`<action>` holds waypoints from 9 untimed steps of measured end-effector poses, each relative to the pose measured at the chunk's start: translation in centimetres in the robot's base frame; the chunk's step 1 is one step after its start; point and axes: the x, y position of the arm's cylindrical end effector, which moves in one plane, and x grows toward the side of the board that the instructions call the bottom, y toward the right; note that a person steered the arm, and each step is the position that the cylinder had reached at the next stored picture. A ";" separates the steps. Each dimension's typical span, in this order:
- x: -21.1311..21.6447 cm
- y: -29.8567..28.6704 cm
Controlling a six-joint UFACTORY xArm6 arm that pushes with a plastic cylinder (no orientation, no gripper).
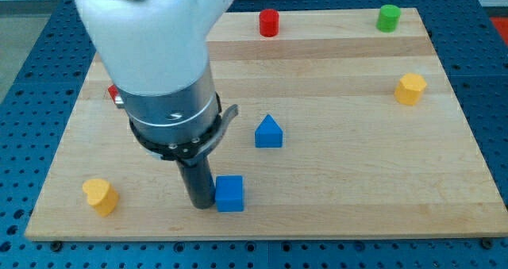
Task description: Move the cube to the bottom center of the board
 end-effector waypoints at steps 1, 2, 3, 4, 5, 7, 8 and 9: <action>0.0 2.0; 0.0 4.3; 0.0 6.9; 0.0 7.2; 0.0 6.5; 0.0 3.7; 0.0 3.8; -0.6 4.7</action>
